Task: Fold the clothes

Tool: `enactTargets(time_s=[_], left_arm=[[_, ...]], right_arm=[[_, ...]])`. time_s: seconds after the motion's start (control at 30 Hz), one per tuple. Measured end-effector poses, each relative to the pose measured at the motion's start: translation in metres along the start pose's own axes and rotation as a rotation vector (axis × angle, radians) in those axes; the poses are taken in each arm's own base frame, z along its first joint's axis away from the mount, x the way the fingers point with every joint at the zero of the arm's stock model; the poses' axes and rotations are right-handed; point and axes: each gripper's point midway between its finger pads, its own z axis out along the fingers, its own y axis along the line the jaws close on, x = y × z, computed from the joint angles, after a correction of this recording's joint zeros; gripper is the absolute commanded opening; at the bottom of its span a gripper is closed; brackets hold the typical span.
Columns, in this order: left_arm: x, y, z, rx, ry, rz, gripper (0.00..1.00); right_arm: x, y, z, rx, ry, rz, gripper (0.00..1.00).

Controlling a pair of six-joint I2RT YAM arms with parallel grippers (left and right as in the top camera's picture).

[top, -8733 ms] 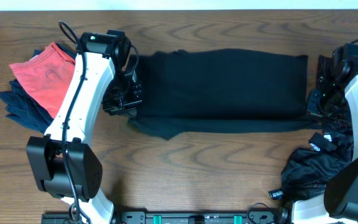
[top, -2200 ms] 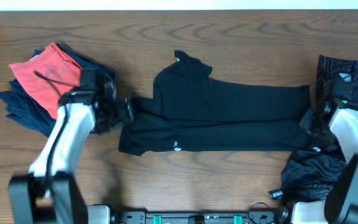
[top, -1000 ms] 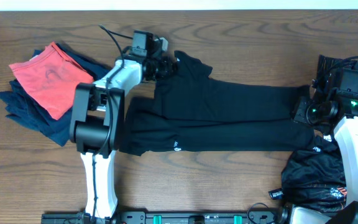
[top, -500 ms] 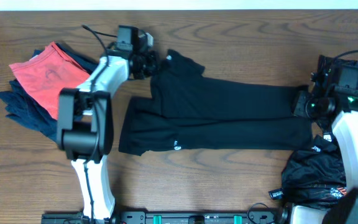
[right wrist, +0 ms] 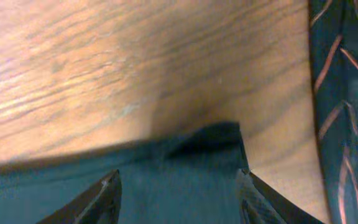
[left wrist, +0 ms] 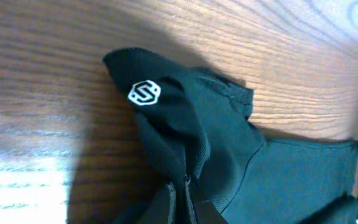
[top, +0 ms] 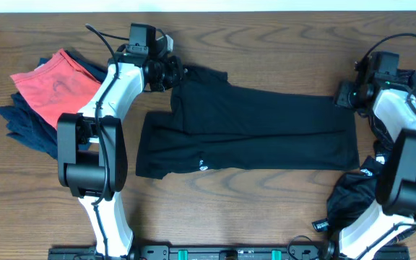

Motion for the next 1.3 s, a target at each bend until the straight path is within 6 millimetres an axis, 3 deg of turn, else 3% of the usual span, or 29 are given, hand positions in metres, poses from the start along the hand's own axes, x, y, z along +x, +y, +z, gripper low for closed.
enactTargets(time_s=[0.13,0.27,0.37,0.47,0.5,0.73,0.9,1.07,1.2,1.3], left_arm=[[-0.001,0.003,0.0,-0.015,-0.006,0.0,0.06],[-0.001,0.004,0.0,-0.022,-0.006,-0.001,0.06],[-0.001,0.004,0.0,-0.025,-0.008,-0.001,0.06],[-0.001,0.005,0.0,-0.029,-0.009,-0.002,0.06],[-0.001,0.005,0.0,-0.029,-0.009,-0.002,0.06],[-0.001,0.005,0.0,-0.03,-0.007,-0.001,0.06],[-0.005,0.005,-0.004,-0.026,-0.021,0.008,0.06],[0.008,-0.001,-0.033,-0.045,0.013,-0.01,0.06],[0.051,-0.001,-0.063,-0.104,0.153,-0.074,0.06],[0.089,0.004,-0.078,-0.154,0.296,-0.117,0.06]], right_arm=[[0.01,-0.011,0.022,0.055,0.032,0.009,0.58],[0.0,-0.016,0.026,0.083,-0.004,0.015,0.53],[-0.004,-0.017,0.028,0.089,-0.023,0.027,0.36],[-0.007,-0.016,0.029,0.085,-0.034,0.034,0.04],[-0.006,-0.015,0.03,0.078,-0.033,0.036,0.01],[-0.004,-0.012,0.029,0.079,-0.018,0.038,0.02],[0.004,-0.012,0.024,0.086,0.025,0.044,0.11],[0.011,-0.011,-0.007,0.093,0.079,0.045,0.13],[0.013,-0.009,-0.057,0.096,0.096,0.044,0.12],[0.027,-0.009,-0.089,0.105,0.145,0.045,0.1]])
